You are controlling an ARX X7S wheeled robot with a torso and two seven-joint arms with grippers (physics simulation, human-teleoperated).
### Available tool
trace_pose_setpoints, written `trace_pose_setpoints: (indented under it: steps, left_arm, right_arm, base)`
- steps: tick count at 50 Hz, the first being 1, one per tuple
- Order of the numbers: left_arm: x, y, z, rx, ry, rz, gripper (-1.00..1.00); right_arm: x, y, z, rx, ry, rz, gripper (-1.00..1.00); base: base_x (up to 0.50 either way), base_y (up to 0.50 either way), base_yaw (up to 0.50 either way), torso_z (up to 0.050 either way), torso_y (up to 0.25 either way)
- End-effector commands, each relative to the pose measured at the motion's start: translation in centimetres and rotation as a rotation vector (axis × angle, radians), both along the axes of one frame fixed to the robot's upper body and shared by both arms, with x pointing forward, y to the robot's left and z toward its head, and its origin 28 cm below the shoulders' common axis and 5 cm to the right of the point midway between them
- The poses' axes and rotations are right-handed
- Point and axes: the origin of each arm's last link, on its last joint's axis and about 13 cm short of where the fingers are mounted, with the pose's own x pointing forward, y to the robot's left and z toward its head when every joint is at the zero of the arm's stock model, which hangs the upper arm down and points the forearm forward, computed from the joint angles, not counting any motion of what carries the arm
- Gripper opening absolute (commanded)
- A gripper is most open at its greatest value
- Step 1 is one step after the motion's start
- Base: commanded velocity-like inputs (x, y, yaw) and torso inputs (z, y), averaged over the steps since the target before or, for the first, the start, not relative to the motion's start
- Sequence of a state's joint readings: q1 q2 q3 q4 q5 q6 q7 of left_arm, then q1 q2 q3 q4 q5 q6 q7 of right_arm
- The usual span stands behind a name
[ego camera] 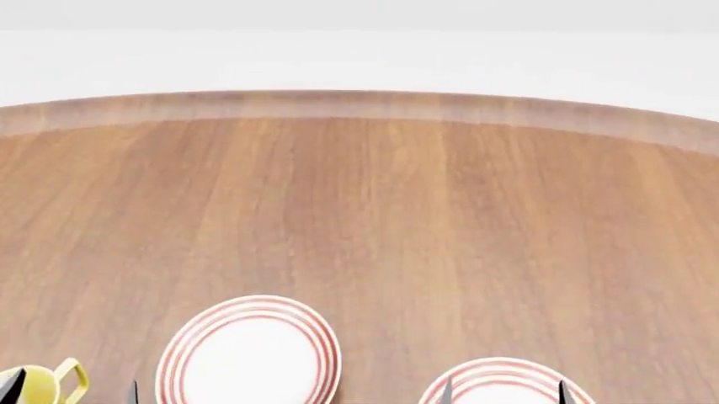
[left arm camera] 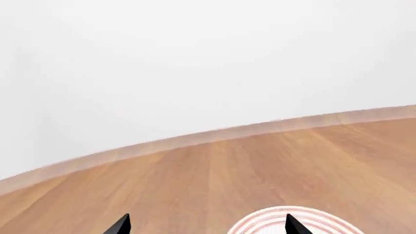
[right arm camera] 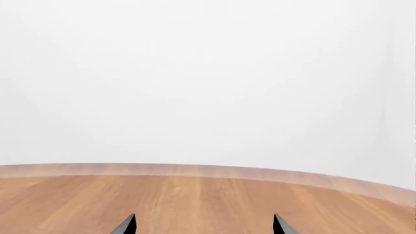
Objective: Put the white mug on the left plate.
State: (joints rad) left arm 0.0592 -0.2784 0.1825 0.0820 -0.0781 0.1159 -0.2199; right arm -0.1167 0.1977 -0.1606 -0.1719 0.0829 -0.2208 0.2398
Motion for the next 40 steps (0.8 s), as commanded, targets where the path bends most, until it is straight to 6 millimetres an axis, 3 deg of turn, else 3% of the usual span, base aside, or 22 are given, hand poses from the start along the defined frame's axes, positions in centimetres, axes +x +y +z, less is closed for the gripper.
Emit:
trace_pose_setpoints:
  steps: [1, 6, 10, 13, 20, 32, 40]
  left_arm:
    - [-1.4, 2.7, 0.1, 0.076, 0.015, -0.095, 1.0]
    - [-3.2, 5.3, 0.1, 0.102, 0.002, -0.144, 1.0]
    - [-3.9, 6.3, -0.6, 0.137, 0.005, -0.17, 1.0]
    - [-5.6, 7.0, -1.3, 0.203, -0.025, -0.234, 1.0]
    - [-7.8, 7.9, -2.0, 0.285, -0.045, -0.282, 1.0]
    - [-10.9, 9.3, -2.2, 0.217, 0.008, -0.415, 1.0]
    - [-11.9, 9.2, -3.7, 0.18, 0.035, -0.515, 1.0]
  right_arm:
    - [0.2, -0.1, -0.1, 0.002, 0.005, -0.006, 1.0]
    - [0.3, -0.1, -0.3, 0.001, 0.011, -0.008, 1.0]
    - [0.3, -0.1, -0.3, 0.001, 0.011, -0.008, 1.0]
    - [0.3, -0.1, -0.3, -0.002, 0.015, -0.01, 1.0]
    - [0.3, -0.1, -0.4, -0.002, 0.016, -0.01, 1.0]
    - [0.4, 0.0, -0.4, -0.009, 0.019, -0.012, 1.0]
    - [0.5, 0.0, -0.6, -0.014, 0.025, -0.01, 1.0]
  base:
    - [0.0, 0.0, 0.0, 0.0, 0.0]
    - [0.0, 0.0, 0.0, 0.0, 0.0]
    - [0.0, 0.0, 0.0, 0.0, 0.0]
    - [0.0, 0.0, 0.0, 0.0, 0.0]
    - [0.0, 0.0, 0.0, 0.0, 0.0]
    - [0.0, 0.0, 0.0, 0.0, 0.0]
    - [0.0, 0.0, 0.0, 0.0, 0.0]
